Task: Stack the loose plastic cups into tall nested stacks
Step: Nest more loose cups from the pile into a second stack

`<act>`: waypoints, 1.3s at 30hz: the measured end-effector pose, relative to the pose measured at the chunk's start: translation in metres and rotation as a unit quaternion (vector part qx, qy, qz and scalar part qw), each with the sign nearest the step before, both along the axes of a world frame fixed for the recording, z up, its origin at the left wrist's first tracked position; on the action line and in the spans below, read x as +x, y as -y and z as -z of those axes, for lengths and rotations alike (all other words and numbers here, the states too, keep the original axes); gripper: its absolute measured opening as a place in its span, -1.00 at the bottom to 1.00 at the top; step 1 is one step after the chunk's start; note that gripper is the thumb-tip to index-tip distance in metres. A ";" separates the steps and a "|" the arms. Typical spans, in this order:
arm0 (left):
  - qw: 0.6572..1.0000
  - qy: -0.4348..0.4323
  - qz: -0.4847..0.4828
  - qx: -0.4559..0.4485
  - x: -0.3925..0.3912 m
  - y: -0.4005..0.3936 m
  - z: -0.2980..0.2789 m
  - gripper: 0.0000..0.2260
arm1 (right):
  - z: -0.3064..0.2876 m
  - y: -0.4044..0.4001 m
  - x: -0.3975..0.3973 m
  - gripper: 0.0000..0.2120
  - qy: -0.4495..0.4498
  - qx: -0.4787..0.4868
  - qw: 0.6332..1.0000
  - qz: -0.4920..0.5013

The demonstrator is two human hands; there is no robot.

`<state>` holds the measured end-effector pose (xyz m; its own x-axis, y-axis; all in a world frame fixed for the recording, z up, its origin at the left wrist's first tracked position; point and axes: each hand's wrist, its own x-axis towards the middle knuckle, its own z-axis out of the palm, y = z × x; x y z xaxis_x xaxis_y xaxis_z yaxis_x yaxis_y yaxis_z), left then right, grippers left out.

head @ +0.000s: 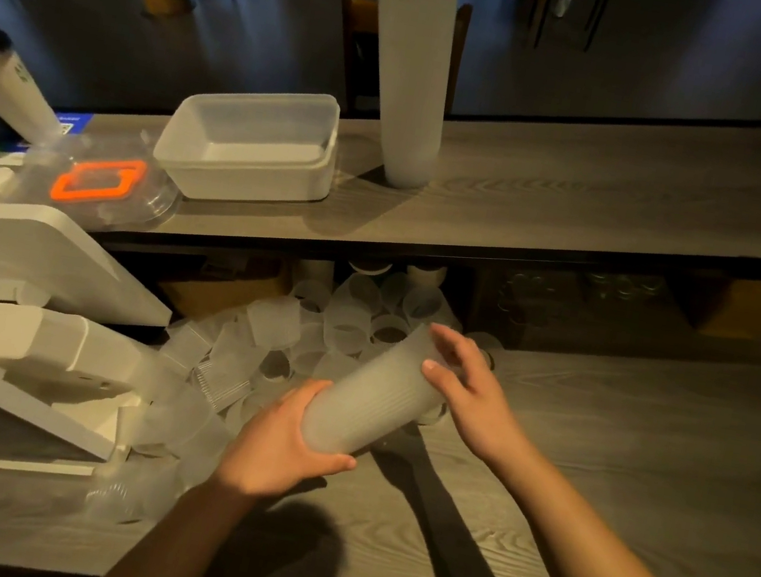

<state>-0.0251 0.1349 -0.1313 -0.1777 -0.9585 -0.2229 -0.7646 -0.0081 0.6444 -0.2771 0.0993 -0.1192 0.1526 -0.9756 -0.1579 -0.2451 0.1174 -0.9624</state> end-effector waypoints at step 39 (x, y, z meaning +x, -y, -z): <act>0.995 -0.036 -0.078 0.041 0.021 0.023 0.013 -0.23 | 0.132 0.054 0.005 -0.24 -0.360 0.118 0.924 -0.059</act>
<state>-0.0046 0.1114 -0.1443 -0.0465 -0.9550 -0.2930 -0.7025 -0.1773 0.6893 -0.2726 0.0449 -0.2513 0.0278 -0.8845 -0.4657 -0.8360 0.2348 -0.4960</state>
